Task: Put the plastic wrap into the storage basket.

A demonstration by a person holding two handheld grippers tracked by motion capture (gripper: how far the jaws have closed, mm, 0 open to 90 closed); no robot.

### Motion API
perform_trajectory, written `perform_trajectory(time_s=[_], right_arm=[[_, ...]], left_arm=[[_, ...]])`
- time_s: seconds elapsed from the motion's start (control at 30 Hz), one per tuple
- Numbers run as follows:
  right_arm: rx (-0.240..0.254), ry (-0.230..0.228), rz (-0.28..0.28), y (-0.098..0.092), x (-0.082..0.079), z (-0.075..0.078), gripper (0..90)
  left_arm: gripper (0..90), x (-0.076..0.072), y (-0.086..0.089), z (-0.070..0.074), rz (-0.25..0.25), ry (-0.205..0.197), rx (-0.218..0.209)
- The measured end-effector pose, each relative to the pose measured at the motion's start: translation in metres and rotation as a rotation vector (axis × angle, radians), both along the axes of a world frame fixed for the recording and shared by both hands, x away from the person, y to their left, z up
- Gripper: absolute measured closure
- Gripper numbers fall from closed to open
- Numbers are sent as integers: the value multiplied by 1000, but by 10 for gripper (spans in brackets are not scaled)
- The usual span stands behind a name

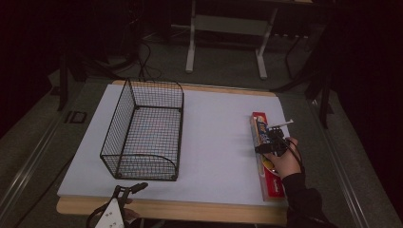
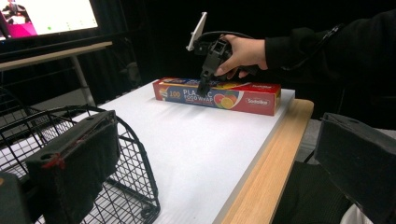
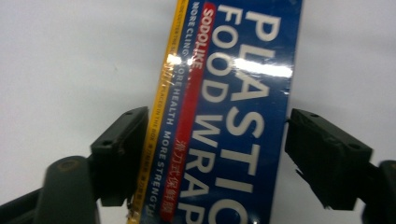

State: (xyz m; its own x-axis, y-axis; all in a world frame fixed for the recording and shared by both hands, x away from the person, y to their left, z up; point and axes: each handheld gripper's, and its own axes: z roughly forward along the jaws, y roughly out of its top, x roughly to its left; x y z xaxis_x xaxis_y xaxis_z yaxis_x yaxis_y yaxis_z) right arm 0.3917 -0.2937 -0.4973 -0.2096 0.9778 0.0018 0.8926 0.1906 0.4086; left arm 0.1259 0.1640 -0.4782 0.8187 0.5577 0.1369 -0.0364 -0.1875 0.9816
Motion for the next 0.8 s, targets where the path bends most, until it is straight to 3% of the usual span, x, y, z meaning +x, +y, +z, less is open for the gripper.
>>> perform_trajectory(time_s=[0.23,0.27,0.43,0.73,0.8], right_arm=[[16,56,-22,2,6,0,298],[20,92,-36,4,8,-1,322],[12,113,-67,6,11,-1,361],[54,107,-102,1,8,6,388],[57,78,-112,-2,8,16,389]], left_arm=[[7,0,-1,0,2,2,4],[7,0,-1,0,2,4,5],[7,0,-3,-1,2,0,17],[7,1,-2,-1,3,4,14],[6,1,-2,-1,4,4,15]])
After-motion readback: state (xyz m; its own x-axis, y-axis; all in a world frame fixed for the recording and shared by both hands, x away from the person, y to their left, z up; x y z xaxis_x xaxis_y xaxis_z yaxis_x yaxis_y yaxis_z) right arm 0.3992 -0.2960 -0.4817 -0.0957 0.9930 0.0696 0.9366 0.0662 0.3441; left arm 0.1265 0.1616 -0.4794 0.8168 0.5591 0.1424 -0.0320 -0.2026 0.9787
